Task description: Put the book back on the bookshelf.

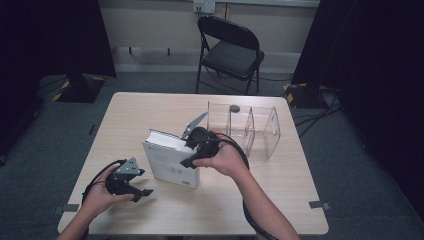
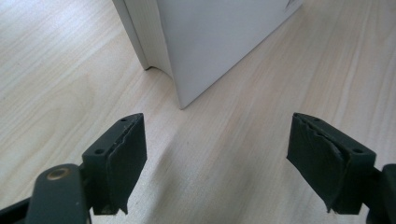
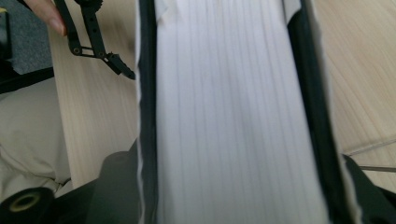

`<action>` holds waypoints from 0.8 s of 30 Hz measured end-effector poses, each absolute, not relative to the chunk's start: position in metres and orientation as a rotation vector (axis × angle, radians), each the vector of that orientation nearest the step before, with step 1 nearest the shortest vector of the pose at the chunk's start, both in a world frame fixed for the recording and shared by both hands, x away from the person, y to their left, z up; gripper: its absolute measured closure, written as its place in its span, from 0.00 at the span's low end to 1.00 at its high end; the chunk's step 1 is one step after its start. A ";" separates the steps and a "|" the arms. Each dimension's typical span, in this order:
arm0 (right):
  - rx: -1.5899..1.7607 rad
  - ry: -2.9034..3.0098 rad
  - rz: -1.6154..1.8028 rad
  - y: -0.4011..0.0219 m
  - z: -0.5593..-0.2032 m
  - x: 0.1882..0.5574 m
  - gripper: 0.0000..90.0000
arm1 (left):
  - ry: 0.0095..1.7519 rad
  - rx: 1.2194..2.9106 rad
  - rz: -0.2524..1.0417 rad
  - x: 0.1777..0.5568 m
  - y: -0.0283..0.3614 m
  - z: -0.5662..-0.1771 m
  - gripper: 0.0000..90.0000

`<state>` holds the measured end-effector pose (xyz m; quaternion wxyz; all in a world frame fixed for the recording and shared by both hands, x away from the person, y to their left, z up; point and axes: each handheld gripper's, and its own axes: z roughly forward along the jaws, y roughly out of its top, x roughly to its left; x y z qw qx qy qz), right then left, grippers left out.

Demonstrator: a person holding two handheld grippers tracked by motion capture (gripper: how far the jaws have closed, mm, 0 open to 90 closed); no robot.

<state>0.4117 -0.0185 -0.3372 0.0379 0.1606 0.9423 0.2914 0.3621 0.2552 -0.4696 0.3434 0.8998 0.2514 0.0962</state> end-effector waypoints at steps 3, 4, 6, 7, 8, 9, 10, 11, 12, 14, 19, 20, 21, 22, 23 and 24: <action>0.512 2.899 0.883 -0.011 -0.335 0.414 0.49 | 0.648 2.351 0.245 0.361 0.254 -0.472 0.21; 0.509 2.899 0.878 -0.007 -0.334 0.415 0.48 | 0.648 2.335 0.259 0.361 0.253 -0.474 0.21; 0.504 2.904 0.842 -0.002 -0.333 0.416 0.46 | 0.644 2.343 0.253 0.361 0.253 -0.476 0.20; 0.492 2.902 0.837 0.000 -0.333 0.418 0.45 | 0.651 2.348 0.250 0.361 0.253 -0.478 0.19; 0.498 2.905 0.814 0.002 -0.332 0.419 0.44 | 0.653 2.347 0.255 0.362 0.253 -0.480 0.19; 0.514 2.911 0.797 0.004 -0.331 0.419 0.44 | 0.649 2.352 0.254 0.362 0.253 -0.480 0.19; 0.503 2.909 0.800 0.005 -0.331 0.420 0.44 | 0.654 2.335 0.268 0.362 0.253 -0.482 0.19; 0.510 2.916 0.792 0.006 -0.331 0.420 0.44 | 0.657 2.342 0.266 0.363 0.253 -0.482 0.19; 0.508 2.919 0.790 0.008 -0.331 0.420 0.47 | 0.658 2.339 0.272 0.363 0.253 -0.482 0.19; 0.493 2.933 0.789 0.008 -0.330 0.419 0.52 | 0.654 2.329 0.287 0.363 0.254 -0.483 0.19; 0.471 2.921 0.814 0.005 -0.330 0.416 0.56 | 0.645 2.330 0.289 0.363 0.255 -0.486 0.18; 0.479 2.924 0.808 0.003 -0.329 0.416 0.56 | 0.652 2.328 0.291 0.363 0.254 -0.487 0.18; 0.475 2.923 0.822 0.002 -0.330 0.417 0.56 | 0.652 2.332 0.294 0.363 0.255 -0.487 0.18; 0.477 2.924 0.809 -0.001 -0.329 0.417 0.57 | 0.653 2.334 0.290 0.363 0.255 -0.487 0.18; 0.481 2.925 0.799 -0.003 -0.328 0.417 0.57 | 0.653 2.329 0.296 0.363 0.255 -0.488 0.18; 0.485 2.920 0.814 -0.008 -0.329 0.417 0.57 | 0.650 2.335 0.291 0.363 0.255 -0.487 0.18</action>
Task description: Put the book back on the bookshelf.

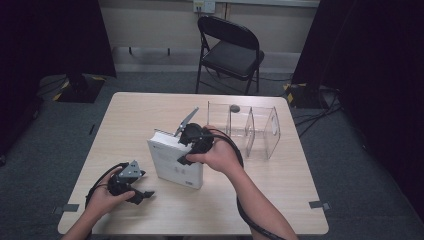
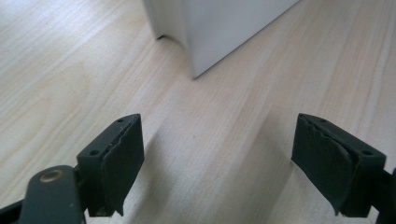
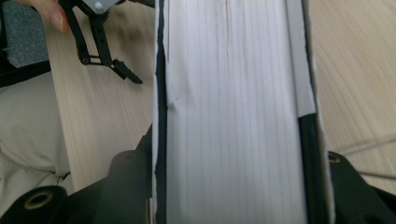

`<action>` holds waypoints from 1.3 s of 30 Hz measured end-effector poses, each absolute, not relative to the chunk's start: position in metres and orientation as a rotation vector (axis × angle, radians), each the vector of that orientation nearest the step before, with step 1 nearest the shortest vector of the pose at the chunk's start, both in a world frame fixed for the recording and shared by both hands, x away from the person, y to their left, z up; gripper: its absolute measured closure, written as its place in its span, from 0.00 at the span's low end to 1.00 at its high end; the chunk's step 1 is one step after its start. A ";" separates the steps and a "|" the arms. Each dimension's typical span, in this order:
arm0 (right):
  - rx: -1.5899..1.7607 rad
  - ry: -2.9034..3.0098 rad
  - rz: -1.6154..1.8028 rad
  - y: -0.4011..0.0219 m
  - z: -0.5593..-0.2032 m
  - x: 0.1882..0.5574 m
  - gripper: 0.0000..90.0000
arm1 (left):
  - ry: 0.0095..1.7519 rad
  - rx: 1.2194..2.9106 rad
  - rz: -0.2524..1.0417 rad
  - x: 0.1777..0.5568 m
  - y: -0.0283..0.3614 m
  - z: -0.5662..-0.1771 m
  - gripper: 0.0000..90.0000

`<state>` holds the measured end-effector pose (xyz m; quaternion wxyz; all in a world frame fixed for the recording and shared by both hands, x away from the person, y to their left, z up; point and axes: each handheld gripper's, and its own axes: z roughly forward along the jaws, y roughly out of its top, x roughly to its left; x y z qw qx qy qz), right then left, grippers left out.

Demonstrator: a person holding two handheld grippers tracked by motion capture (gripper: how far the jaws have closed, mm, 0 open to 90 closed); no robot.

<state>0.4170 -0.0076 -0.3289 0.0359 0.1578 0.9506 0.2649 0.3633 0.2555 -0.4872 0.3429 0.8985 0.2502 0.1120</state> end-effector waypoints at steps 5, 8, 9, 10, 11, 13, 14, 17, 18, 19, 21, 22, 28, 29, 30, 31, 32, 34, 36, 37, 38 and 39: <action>0.510 2.916 0.808 -0.025 -0.329 0.415 0.56 | 0.652 2.339 0.292 0.364 0.253 -0.488 0.18; 0.508 2.919 0.809 -0.027 -0.329 0.415 0.55 | 0.641 2.354 0.284 0.364 0.252 -0.488 0.18; 0.512 2.922 0.797 -0.027 -0.328 0.415 0.54 | 0.643 2.342 0.299 0.363 0.251 -0.489 0.18; 0.504 2.918 0.799 -0.026 -0.328 0.416 0.53 | 0.637 2.359 0.289 0.364 0.251 -0.488 0.18; 0.506 2.920 0.784 -0.025 -0.328 0.416 0.52 | 0.640 2.369 0.274 0.364 0.251 -0.489 0.18; 0.510 2.921 0.800 -0.023 -0.328 0.417 0.51 | 0.644 2.344 0.277 0.364 0.251 -0.491 0.18; 0.509 2.924 0.781 -0.021 -0.328 0.418 0.50 | 0.642 2.354 0.270 0.365 0.251 -0.490 0.18; 0.483 2.938 0.724 -0.013 -0.329 0.420 0.48 | 0.638 2.357 0.262 0.365 0.251 -0.490 0.18; 0.466 2.950 0.697 -0.011 -0.329 0.421 0.48 | 0.637 2.356 0.262 0.365 0.251 -0.490 0.18; 0.462 2.952 0.680 -0.010 -0.329 0.422 0.48 | 0.636 2.355 0.260 0.365 0.252 -0.490 0.18; 0.456 2.959 0.661 -0.010 -0.328 0.423 0.47 | 0.637 2.350 0.255 0.365 0.252 -0.491 0.18; 0.460 2.967 0.653 -0.010 -0.329 0.424 0.46 | 0.636 2.349 0.252 0.365 0.252 -0.491 0.18; 0.427 2.948 0.589 -0.001 -0.331 0.426 0.42 | 0.627 2.356 0.247 0.365 0.251 -0.491 0.18; 0.421 2.955 0.590 0.000 -0.331 0.427 0.41 | 0.623 2.353 0.244 0.365 0.251 -0.491 0.18; 0.435 2.958 0.609 0.000 -0.331 0.428 0.41 | 0.624 2.348 0.234 0.366 0.251 -0.492 0.17; 0.432 2.960 0.605 0.000 -0.331 0.429 0.41 | 0.626 2.338 0.230 0.366 0.251 -0.493 0.17; 0.433 2.962 0.602 0.000 -0.331 0.429 0.42 | 0.623 2.330 0.235 0.366 0.251 -0.494 0.16; 0.465 2.962 0.592 0.001 -0.331 0.429 0.44 | 0.622 2.330 0.234 0.366 0.252 -0.494 0.15; 0.469 2.959 0.586 0.001 -0.331 0.430 0.47 | 0.623 2.322 0.233 0.366 0.252 -0.495 0.15; 0.478 2.959 0.579 0.002 -0.331 0.429 0.48 | 0.618 2.321 0.234 0.366 0.252 -0.495 0.15; 0.484 2.966 0.589 0.001 -0.331 0.429 0.49 | 0.619 2.306 0.246 0.366 0.252 -0.496 0.15; 0.498 2.964 0.590 0.002 -0.331 0.429 0.50 | 0.622 2.305 0.242 0.365 0.253 -0.496 0.15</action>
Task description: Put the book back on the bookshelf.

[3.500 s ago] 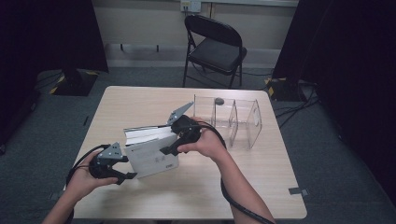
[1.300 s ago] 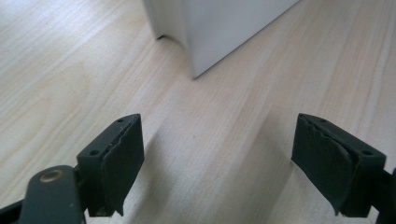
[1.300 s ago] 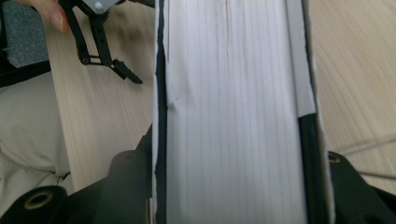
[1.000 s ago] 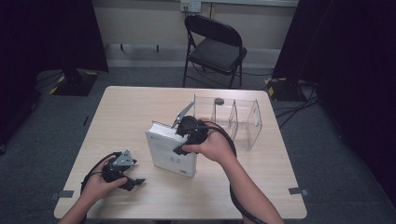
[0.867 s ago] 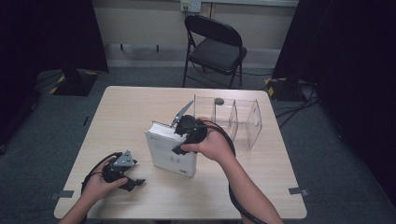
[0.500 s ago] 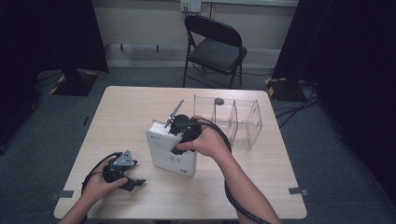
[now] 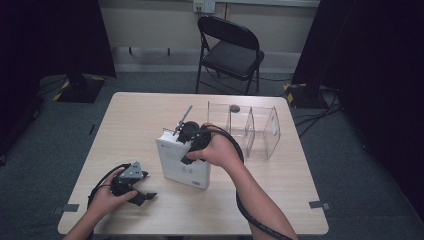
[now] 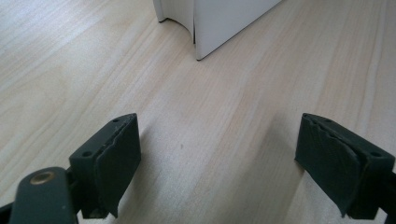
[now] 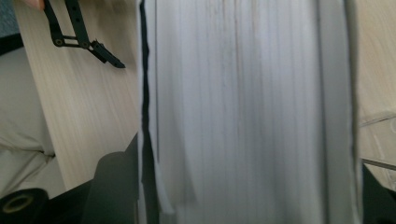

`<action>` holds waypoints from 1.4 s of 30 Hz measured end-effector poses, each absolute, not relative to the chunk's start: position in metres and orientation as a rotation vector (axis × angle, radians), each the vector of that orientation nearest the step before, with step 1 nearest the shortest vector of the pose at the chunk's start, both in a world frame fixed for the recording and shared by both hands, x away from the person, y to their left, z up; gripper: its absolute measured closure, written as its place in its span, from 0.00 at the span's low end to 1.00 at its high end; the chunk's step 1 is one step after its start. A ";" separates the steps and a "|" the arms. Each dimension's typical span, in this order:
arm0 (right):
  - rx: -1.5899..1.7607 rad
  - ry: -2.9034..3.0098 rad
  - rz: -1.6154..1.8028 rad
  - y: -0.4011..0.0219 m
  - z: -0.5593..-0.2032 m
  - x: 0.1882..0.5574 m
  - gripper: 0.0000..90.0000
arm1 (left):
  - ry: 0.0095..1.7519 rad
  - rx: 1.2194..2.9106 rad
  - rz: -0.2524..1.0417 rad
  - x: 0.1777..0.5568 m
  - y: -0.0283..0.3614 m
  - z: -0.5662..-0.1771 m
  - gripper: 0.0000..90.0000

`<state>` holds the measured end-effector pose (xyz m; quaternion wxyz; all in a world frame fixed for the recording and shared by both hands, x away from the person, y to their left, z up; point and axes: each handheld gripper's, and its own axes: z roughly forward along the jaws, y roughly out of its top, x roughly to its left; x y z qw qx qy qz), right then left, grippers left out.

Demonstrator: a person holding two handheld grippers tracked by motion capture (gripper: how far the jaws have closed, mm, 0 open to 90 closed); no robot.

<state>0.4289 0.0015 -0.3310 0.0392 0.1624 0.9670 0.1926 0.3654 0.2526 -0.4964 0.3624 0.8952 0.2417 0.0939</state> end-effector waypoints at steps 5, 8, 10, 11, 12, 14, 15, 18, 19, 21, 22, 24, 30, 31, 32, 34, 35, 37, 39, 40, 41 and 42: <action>0.556 2.977 0.619 0.001 -0.331 0.427 0.52 | 0.618 2.293 0.240 0.365 0.253 -0.498 0.14; 0.585 2.969 0.621 0.001 -0.328 0.425 0.56 | 0.614 2.295 0.234 0.365 0.254 -0.498 0.13; 0.609 2.965 0.609 0.001 -0.327 0.425 0.57 | 0.612 2.297 0.233 0.365 0.254 -0.498 0.13; 0.612 2.964 0.610 0.001 -0.327 0.425 0.57 | 0.608 2.299 0.232 0.365 0.254 -0.497 0.13; 0.610 2.961 0.608 0.001 -0.326 0.424 0.57 | 0.608 2.297 0.232 0.365 0.254 -0.498 0.13; 0.621 2.959 0.607 0.000 -0.326 0.424 0.57 | 0.607 2.294 0.232 0.365 0.254 -0.498 0.13; 0.622 2.962 0.604 0.000 -0.325 0.424 0.58 | 0.607 2.293 0.229 0.365 0.255 -0.498 0.13; 0.621 2.972 0.601 -0.001 -0.325 0.423 0.57 | 0.605 2.293 0.230 0.365 0.255 -0.498 0.13; 0.606 2.978 0.593 -0.002 -0.324 0.423 0.57 | 0.604 2.295 0.232 0.365 0.255 -0.498 0.13; 0.596 2.974 0.583 -0.002 -0.324 0.422 0.57 | 0.606 2.292 0.232 0.365 0.255 -0.498 0.13; 0.600 2.978 0.577 -0.001 -0.324 0.422 0.57 | 0.607 2.293 0.233 0.365 0.255 -0.498 0.13; 0.613 2.974 0.571 0.000 -0.323 0.422 0.56 | 0.604 2.289 0.233 0.365 0.255 -0.498 0.13; 0.573 2.952 0.557 0.010 -0.326 0.426 0.45 | 0.605 2.285 0.235 0.364 0.255 -0.499 0.13; 0.563 2.954 0.501 0.014 -0.328 0.426 0.49 | 0.604 2.285 0.234 0.364 0.255 -0.499 0.12; 0.570 2.955 0.507 0.015 -0.328 0.427 0.52 | 0.603 2.283 0.235 0.364 0.255 -0.499 0.12; 0.595 2.979 0.525 0.014 -0.327 0.429 0.55 | 0.597 2.280 0.235 0.364 0.255 -0.500 0.12; 0.600 2.982 0.530 0.014 -0.327 0.427 0.55 | 0.594 2.279 0.235 0.364 0.255 -0.500 0.10; 0.595 2.975 0.535 0.014 -0.326 0.426 0.56 | 0.589 2.268 0.236 0.364 0.255 -0.501 0.09; 0.590 2.973 0.539 0.013 -0.326 0.424 0.57 | 0.586 2.269 0.235 0.365 0.255 -0.502 0.07; 0.589 2.972 0.540 0.013 -0.326 0.424 0.57 | 0.586 2.269 0.234 0.365 0.255 -0.502 0.07; 0.597 2.973 0.541 0.012 -0.325 0.424 0.57 | 0.585 2.269 0.235 0.365 0.255 -0.502 0.07; 0.600 2.975 0.544 0.011 -0.324 0.424 0.57 | 0.584 2.269 0.234 0.365 0.255 -0.502 0.07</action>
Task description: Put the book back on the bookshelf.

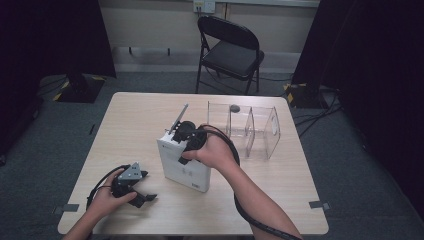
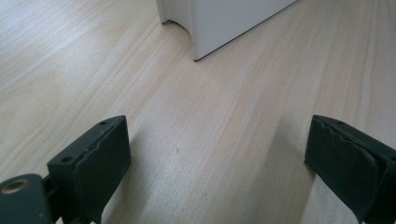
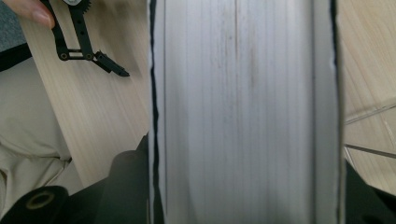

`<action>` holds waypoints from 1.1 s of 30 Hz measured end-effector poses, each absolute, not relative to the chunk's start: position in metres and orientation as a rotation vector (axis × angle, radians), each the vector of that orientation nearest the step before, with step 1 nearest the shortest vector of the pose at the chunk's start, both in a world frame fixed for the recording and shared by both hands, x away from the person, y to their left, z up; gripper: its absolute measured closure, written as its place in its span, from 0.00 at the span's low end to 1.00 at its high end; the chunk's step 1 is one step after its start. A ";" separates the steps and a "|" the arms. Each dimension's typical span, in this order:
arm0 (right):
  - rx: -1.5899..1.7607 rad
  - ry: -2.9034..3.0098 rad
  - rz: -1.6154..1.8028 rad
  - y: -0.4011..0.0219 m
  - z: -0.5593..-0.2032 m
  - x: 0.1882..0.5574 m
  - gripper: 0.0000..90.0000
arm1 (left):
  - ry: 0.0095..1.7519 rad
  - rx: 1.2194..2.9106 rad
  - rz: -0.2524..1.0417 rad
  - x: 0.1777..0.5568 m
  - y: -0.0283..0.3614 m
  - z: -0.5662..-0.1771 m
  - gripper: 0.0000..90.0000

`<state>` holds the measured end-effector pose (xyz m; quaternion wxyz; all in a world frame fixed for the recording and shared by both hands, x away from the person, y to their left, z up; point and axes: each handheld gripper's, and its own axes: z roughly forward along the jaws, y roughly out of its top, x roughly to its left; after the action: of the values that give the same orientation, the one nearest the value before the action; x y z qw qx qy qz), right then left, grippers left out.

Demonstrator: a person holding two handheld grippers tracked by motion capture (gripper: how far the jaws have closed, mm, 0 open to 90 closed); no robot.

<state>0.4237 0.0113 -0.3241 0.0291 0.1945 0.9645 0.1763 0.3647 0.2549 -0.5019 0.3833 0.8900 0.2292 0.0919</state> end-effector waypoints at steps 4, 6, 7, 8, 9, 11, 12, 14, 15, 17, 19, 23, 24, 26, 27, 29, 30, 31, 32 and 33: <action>0.629 2.998 0.557 0.004 -0.323 0.425 0.58 | 0.581 2.269 0.233 0.365 0.255 -0.502 0.06; 0.645 2.990 0.566 -0.001 -0.322 0.425 0.58 | 0.581 2.269 0.233 0.365 0.255 -0.502 0.06; 0.660 2.988 0.568 -0.004 -0.321 0.425 0.58 | 0.581 2.269 0.233 0.365 0.255 -0.502 0.06; 0.660 2.986 0.572 -0.006 -0.319 0.425 0.57 | 0.580 2.269 0.232 0.365 0.255 -0.502 0.06; 0.671 2.983 0.575 -0.009 -0.317 0.426 0.58 | 0.578 2.269 0.231 0.365 0.255 -0.502 0.06; 0.667 2.975 0.575 -0.013 -0.315 0.425 0.58 | 0.578 2.270 0.231 0.365 0.254 -0.502 0.05; 0.680 2.969 0.574 -0.015 -0.314 0.425 0.58 | 0.577 2.270 0.228 0.365 0.254 -0.503 0.05; 0.695 2.963 0.568 -0.020 -0.312 0.425 0.58 | 0.576 2.273 0.229 0.365 0.254 -0.502 0.05; 0.697 2.960 0.569 -0.022 -0.311 0.425 0.58 | 0.577 2.276 0.229 0.365 0.254 -0.502 0.05; 0.719 2.960 0.577 -0.027 -0.311 0.425 0.58 | 0.577 2.275 0.229 0.365 0.254 -0.502 0.05; 0.723 2.958 0.580 -0.030 -0.311 0.424 0.58 | 0.576 2.276 0.229 0.365 0.254 -0.502 0.05; 0.729 2.955 0.572 -0.038 -0.309 0.424 0.58 | 0.578 2.279 0.235 0.365 0.254 -0.502 0.04; 0.743 2.955 0.578 -0.040 -0.309 0.424 0.58 | 0.578 2.279 0.235 0.365 0.254 -0.502 0.04; 0.755 2.956 0.578 -0.044 -0.308 0.424 0.58 | 0.578 2.279 0.235 0.365 0.254 -0.502 0.04; 0.758 2.956 0.574 -0.045 -0.308 0.423 0.58 | 0.576 2.281 0.234 0.365 0.254 -0.502 0.04; 0.744 2.959 0.562 -0.048 -0.308 0.422 0.58 | 0.573 2.280 0.228 0.365 0.254 -0.502 0.03; 0.749 2.956 0.560 -0.050 -0.308 0.422 0.58 | 0.573 2.282 0.228 0.365 0.254 -0.502 0.03; 0.758 2.952 0.560 -0.052 -0.308 0.422 0.58 | 0.573 2.282 0.228 0.365 0.254 -0.502 0.03; 0.766 2.953 0.557 -0.053 -0.308 0.422 0.58 | 0.573 2.281 0.227 0.365 0.253 -0.502 0.03; 0.771 2.951 0.561 -0.055 -0.308 0.422 0.58 | 0.573 2.282 0.227 0.365 0.254 -0.502 0.03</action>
<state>0.4217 -0.0551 -0.3082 0.0202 0.2485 0.9514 0.1807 0.3647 0.2535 -0.5022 0.3793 0.8932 0.2244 0.0890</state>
